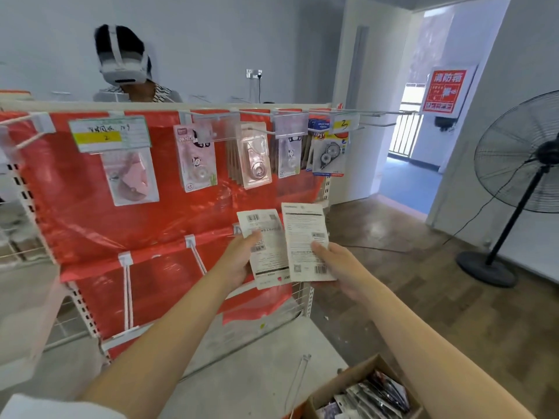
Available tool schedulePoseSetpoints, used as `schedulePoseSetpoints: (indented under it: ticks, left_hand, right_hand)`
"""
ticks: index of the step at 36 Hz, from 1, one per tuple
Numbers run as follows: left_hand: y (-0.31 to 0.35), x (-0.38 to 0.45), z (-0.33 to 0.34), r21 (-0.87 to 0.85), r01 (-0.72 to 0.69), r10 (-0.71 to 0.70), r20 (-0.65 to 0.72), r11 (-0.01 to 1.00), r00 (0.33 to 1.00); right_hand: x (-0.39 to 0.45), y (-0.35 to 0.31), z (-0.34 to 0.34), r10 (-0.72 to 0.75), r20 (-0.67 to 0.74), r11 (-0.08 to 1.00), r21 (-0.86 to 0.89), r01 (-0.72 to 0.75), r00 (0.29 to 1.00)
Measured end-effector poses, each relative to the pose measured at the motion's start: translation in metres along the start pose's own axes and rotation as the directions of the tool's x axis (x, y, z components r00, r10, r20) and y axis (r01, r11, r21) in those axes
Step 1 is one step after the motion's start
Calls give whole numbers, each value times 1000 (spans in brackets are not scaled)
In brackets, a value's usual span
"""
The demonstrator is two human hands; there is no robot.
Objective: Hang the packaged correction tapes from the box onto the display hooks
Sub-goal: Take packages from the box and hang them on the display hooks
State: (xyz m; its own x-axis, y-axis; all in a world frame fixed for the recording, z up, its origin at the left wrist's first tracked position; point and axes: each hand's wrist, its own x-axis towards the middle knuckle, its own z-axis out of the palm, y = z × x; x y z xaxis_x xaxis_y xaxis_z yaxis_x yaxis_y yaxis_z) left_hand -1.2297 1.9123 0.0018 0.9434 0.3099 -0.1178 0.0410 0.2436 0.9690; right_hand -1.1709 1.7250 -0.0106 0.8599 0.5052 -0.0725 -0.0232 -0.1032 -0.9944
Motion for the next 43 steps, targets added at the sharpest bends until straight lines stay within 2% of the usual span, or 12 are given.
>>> schedulePoseSetpoints:
  ticks: [5, 9, 12, 15, 18, 21, 23, 27, 32, 35, 39, 43]
  left_hand:
    - [-1, -2, -1, 351, -19, -13, 89, 936, 996]
    - [-2, -1, -3, 601, -22, -81, 144, 799, 986]
    - [2, -6, 0, 679, -114, -111, 278, 725, 954]
    - [2, -6, 1, 672, -143, -117, 327, 727, 938]
    - [0, -2, -2, 611, -86, -133, 304, 787, 943]
    - [-2, 0, -3, 457, 18, -149, 252, 889, 956]
    - [-5, 4, -3, 309, 80, -147, 201, 948, 969]
    - [-11, 8, -2, 13, 107, -108, 123, 994, 986]
    - [-15, 3, 8, 25, 53, -55, 89, 998, 995]
    - [-14, 2, 7, -43, 20, -20, -6, 999, 1000]
    - [-13, 4, -4, -57, 17, -24, -125, 998, 992]
    - [-13, 7, -14, 66, 78, -71, -100, 995, 992]
  right_hand:
    - [1, -6, 6, -36, 63, 999, -31, 38, 997]
    - [3, -10, 7, -97, 13, 994, -48, 98, 995]
    - [6, -8, 4, -100, -7, 992, -83, 99, 995]
    - [5, -3, 0, -56, 14, 995, -83, 57, 998]
    - [4, 4, -3, -27, 9, 998, -48, 28, 1000]
    - [7, 8, -4, -30, -91, 1000, -1, 30, 995]
    - [10, 10, -5, -11, -190, 993, 110, 33, 982]
    - [20, 14, -7, 91, -329, 957, 291, 9, 940]
    - [19, 15, 2, 170, -266, 906, 422, -44, 949]
    - [18, 21, 3, 167, -205, 941, 326, -94, 964]
    - [14, 29, 0, 95, -155, 992, -65, -106, 983]
    - [6, 24, 5, 0, -64, 992, -129, -9, 998]
